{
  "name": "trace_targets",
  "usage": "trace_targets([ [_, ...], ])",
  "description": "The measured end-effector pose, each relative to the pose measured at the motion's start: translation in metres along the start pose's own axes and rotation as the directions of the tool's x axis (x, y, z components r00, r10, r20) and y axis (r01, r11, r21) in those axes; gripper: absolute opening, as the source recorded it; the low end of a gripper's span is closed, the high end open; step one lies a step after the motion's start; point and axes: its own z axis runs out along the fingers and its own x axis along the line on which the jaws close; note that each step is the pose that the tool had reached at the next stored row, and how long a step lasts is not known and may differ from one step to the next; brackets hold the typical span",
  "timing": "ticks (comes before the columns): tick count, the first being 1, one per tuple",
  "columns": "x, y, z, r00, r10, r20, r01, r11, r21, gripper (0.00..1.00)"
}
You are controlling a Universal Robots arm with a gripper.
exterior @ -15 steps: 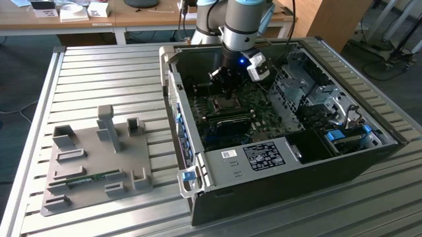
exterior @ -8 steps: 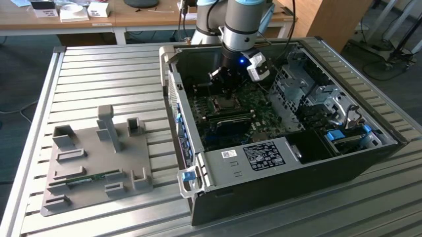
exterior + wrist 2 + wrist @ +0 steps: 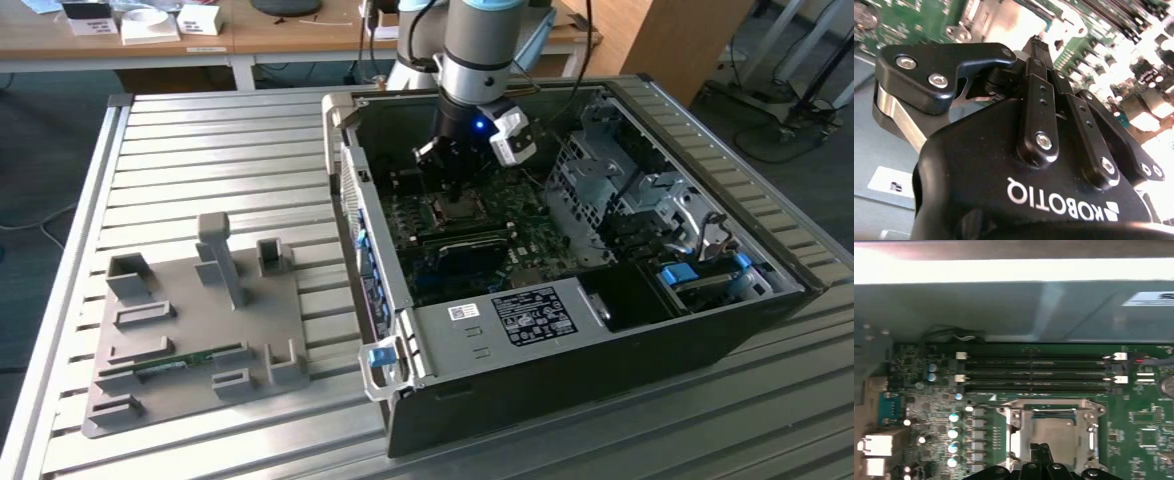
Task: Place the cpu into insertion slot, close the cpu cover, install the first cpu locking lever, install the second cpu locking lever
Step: 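Close the cpu cover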
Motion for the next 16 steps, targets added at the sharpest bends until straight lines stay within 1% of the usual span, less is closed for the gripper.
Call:
trace_targets([
  [4, 0.0097, 0.0000, 0.0002, 1.0000, 0.000, 0.0000, 0.000, 1.0000, 0.0000, 0.11],
  [7, 0.0140, 0.0000, 0.0003, 1.0000, 0.000, 0.0001, 0.000, 1.0000, -0.0001, 0.11],
  [12, 0.0148, -0.0001, 0.0010, 1.0000, 0.000, 0.0001, 0.000, 1.0000, -0.0001, 0.11],
  [16, 0.0151, -0.0004, 0.0075, 1.0000, 0.000, 0.0000, 0.000, 1.0000, -0.0001, 0.11],
])
